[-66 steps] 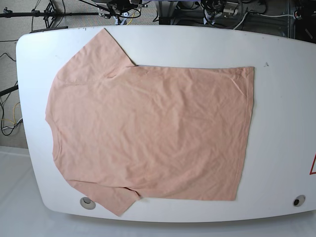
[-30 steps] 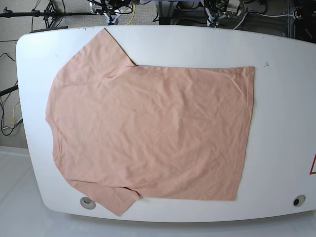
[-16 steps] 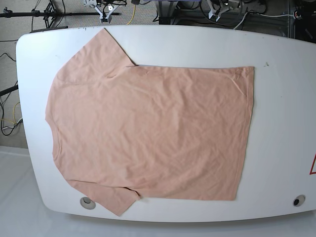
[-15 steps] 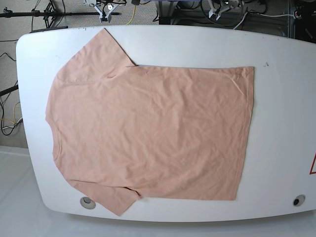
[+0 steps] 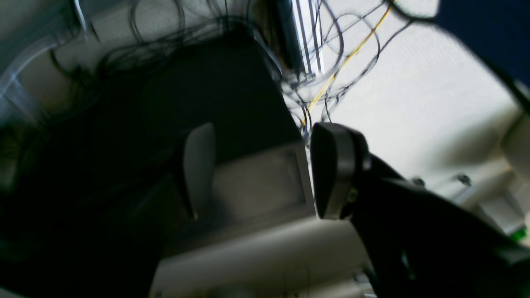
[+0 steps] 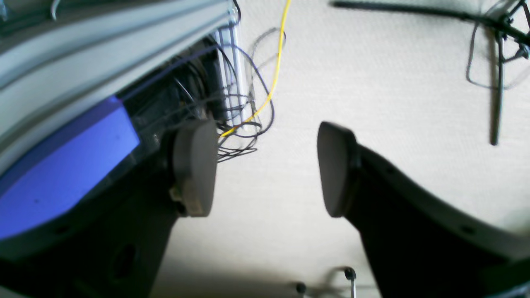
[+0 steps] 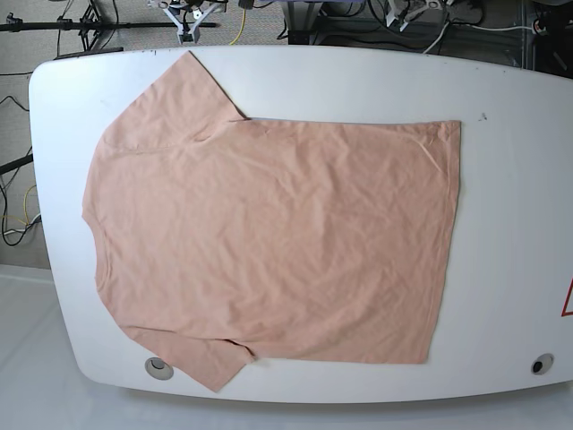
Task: Fold the T-shirt properly
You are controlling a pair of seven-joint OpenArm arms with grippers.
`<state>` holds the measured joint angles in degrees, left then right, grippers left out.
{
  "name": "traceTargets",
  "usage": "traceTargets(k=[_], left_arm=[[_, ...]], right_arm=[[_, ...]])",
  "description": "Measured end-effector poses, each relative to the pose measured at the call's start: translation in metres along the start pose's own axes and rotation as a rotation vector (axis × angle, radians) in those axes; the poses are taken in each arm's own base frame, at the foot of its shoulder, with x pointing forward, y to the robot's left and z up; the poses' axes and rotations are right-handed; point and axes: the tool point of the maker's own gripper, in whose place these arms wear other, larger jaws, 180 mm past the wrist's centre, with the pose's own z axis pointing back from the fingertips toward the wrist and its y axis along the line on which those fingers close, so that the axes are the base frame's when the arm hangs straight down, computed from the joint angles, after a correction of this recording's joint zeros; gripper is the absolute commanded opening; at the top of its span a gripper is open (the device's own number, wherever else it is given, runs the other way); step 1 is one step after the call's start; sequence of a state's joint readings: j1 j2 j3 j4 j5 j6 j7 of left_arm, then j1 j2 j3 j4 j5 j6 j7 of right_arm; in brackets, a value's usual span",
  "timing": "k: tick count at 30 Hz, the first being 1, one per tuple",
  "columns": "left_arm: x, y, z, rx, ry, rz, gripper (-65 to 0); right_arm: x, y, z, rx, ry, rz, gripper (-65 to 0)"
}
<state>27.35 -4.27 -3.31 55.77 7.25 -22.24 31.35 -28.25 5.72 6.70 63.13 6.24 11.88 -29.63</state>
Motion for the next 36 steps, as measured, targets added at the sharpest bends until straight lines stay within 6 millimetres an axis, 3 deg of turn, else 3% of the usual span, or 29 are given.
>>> traceTargets(k=[5,9,16,25,32,36], left_arm=[[0.029,0.002,0.002,0.001,-0.07,0.01,-29.9],[0.041,-0.001,0.02,0.006,-0.159,-0.043,-30.0],[0.017,-0.004,0.042,0.029,-0.159,-0.104,-30.1],[0.014,0.022,0.065,0.111,-0.189,-0.135,-30.3],[-0.01,0.035,0.083,0.151,-0.165,-0.159,-30.4],[-0.012,0.036,0.092,0.164,-0.167,-0.184,-29.9]], right_arm=[[0.011,0.0,0.002,-0.001,-0.031,0.004,-28.8],[0.021,0.001,0.019,0.008,-0.084,0.032,-28.6],[0.013,-0.003,0.043,0.0,-0.103,0.048,-28.9],[0.019,-0.005,0.063,-0.013,-0.149,0.06,-29.2],[0.007,-0.028,0.089,-0.076,-0.143,0.072,-29.5],[0.007,-0.024,0.1,-0.074,-0.155,0.094,-29.5]])
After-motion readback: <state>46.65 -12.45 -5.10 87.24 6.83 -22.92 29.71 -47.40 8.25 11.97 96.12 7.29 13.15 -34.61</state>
